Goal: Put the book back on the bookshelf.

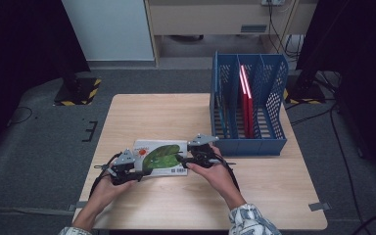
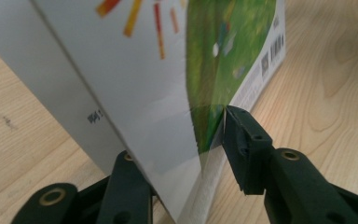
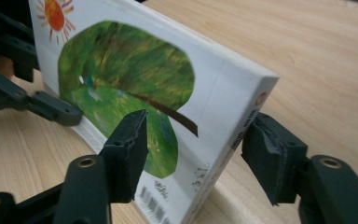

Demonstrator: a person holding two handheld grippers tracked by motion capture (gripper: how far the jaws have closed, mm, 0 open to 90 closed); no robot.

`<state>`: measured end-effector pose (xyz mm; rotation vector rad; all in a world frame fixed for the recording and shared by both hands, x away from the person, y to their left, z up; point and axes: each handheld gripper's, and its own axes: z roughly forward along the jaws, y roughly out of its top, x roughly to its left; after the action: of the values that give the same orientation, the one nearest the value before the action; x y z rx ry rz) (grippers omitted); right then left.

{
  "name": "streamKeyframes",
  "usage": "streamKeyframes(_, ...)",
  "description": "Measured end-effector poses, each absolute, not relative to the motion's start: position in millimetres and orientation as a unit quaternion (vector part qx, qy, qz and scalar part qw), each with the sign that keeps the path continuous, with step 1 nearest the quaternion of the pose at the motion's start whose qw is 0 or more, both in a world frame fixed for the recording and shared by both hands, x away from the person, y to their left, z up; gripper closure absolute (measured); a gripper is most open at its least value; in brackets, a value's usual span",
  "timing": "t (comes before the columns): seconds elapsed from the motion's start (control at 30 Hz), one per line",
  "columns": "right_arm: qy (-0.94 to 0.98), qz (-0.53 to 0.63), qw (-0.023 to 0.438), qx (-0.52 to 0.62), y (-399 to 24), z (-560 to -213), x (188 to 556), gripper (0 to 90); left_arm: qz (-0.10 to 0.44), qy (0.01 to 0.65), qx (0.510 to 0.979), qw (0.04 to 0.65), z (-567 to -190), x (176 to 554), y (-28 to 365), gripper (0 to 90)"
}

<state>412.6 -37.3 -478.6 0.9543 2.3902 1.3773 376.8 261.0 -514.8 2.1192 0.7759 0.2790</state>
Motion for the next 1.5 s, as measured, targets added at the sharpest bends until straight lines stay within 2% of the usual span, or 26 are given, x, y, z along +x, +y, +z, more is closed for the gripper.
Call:
streamKeyframes(0.3,0.816,0.474,0.110,0.313,-40.5,-471.8,407.1,43.2,0.122,0.315,0.843,0.418,-519.9,377.8,260.8,63.1)
streamKeyframes(1.23,0.830,0.477,0.107,0.268,-31.1,-458.2,395.0,43.4,0.131,0.343,0.833,0.414,-523.0,377.8,266.9,52.2)
streamKeyframes(1.33,0.834,0.474,0.108,0.261,-29.7,-457.4,393.1,42.5,0.134,0.349,0.830,0.414,-521.6,377.3,269.6,48.3)
streamKeyframes(1.5,0.836,0.472,0.108,0.258,-27.5,-457.0,393.6,41.9,0.137,0.357,0.822,0.422,-518.9,376.6,275.3,48.1)
